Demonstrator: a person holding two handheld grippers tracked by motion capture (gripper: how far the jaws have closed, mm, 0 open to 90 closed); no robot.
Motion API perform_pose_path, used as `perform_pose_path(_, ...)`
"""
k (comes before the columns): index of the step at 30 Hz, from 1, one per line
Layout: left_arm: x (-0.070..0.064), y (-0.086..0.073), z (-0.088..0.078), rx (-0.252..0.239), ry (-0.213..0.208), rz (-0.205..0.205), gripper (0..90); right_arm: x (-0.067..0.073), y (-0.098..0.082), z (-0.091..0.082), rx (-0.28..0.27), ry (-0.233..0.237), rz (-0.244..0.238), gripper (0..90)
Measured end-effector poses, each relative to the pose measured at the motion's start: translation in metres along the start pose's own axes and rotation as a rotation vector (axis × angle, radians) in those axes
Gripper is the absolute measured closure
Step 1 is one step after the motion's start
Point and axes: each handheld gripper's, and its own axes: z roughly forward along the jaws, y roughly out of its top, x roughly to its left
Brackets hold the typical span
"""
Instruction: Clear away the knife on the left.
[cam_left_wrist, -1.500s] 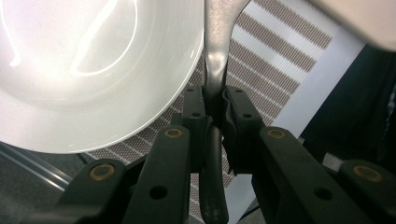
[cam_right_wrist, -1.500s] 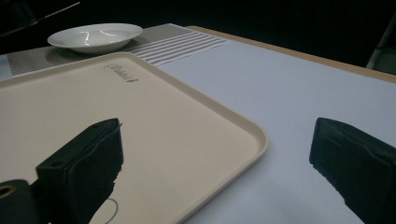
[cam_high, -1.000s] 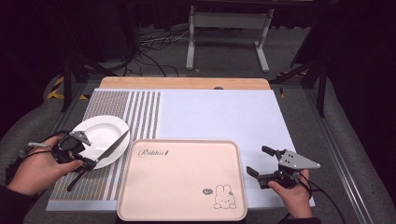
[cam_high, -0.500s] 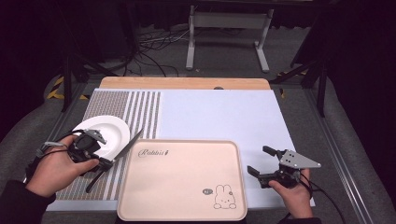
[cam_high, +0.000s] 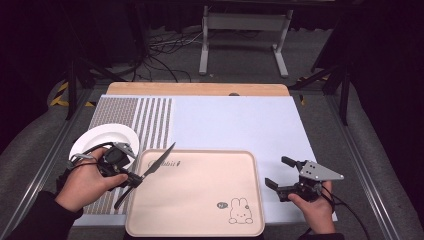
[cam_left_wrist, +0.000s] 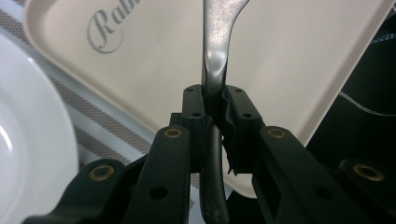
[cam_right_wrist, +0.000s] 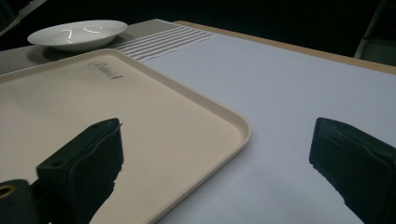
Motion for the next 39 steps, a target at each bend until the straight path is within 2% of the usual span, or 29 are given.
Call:
perform_pose_path(9,-0.006,0.009,0.015,0.015,-0.036,0.013,80.0,0.000,0.000,0.000,-0.002,0.003,-0.002,3.4)
perform_pose_path(11,-0.008,0.009,0.022,0.018,-0.055,0.008,80.0,0.000,0.000,0.000,0.000,0.003,-0.002,3.4)
perform_pose_path(13,-0.009,0.009,0.026,0.029,-0.072,-0.003,80.0,0.000,0.000,0.000,0.002,0.006,-0.003,3.3)
perform_pose_path(19,-0.008,0.006,0.039,0.054,-0.087,-0.012,80.0,0.001,0.000,-0.001,-0.006,0.013,0.001,3.2)
perform_pose_path(29,-0.008,0.001,0.055,0.065,-0.125,-0.027,80.0,0.001,0.000,-0.001,-0.005,0.013,-0.003,3.1)
perform_pose_path(32,-0.007,-0.001,0.060,0.085,-0.156,-0.030,80.0,0.001,0.000,-0.001,-0.006,0.015,-0.001,3.1)
perform_pose_path(39,-0.007,-0.003,0.065,0.083,-0.160,-0.049,80.0,0.001,0.000,0.000,-0.006,0.015,-0.005,3.0)
